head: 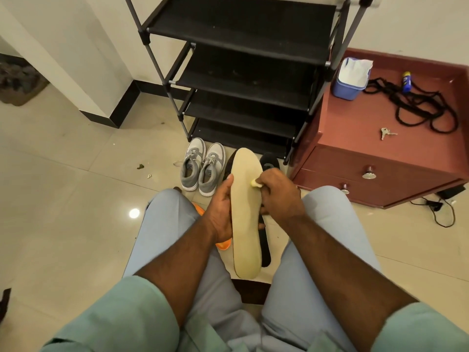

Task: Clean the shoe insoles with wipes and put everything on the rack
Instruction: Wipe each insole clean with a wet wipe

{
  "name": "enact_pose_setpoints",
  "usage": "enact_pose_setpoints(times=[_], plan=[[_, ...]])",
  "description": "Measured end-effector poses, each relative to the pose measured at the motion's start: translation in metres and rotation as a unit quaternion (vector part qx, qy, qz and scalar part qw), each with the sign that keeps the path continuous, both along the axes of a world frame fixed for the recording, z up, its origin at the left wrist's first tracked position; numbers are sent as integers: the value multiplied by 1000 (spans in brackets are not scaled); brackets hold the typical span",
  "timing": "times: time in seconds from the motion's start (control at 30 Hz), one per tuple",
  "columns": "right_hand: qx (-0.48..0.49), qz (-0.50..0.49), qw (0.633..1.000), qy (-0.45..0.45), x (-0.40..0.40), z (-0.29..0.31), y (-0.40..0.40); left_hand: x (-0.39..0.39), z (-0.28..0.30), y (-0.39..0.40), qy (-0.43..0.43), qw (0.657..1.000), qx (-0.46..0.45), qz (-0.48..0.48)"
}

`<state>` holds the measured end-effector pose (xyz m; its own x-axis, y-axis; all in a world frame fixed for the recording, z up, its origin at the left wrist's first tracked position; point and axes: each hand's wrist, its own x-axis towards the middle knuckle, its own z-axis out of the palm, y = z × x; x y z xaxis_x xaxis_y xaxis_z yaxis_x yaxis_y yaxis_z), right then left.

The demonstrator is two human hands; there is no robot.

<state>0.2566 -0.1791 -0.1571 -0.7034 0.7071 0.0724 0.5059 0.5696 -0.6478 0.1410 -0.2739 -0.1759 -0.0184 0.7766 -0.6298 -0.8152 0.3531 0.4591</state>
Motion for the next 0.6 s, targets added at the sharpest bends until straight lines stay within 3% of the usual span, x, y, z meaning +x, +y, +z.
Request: enact_pose_setpoints(times=[0.07,0.23,0.37,0.43,0.6], plan=[[-2,10,1000,5,0,-2,-1,-3,4,-1,-11,1000,5,19],[-10,185,982,-38,7,3,-25,-14,4,-1,-16,998,29,44],[-16,41,999,-7,-3,2,-5,-5,7,0,-21,999,33,27],[-13,29,999,-22,-4,1,-4,-4,9,0,-26,999,34,29],[4,202,978,-44,6,5,-27,-18,2,-1,-29,997,39,63]])
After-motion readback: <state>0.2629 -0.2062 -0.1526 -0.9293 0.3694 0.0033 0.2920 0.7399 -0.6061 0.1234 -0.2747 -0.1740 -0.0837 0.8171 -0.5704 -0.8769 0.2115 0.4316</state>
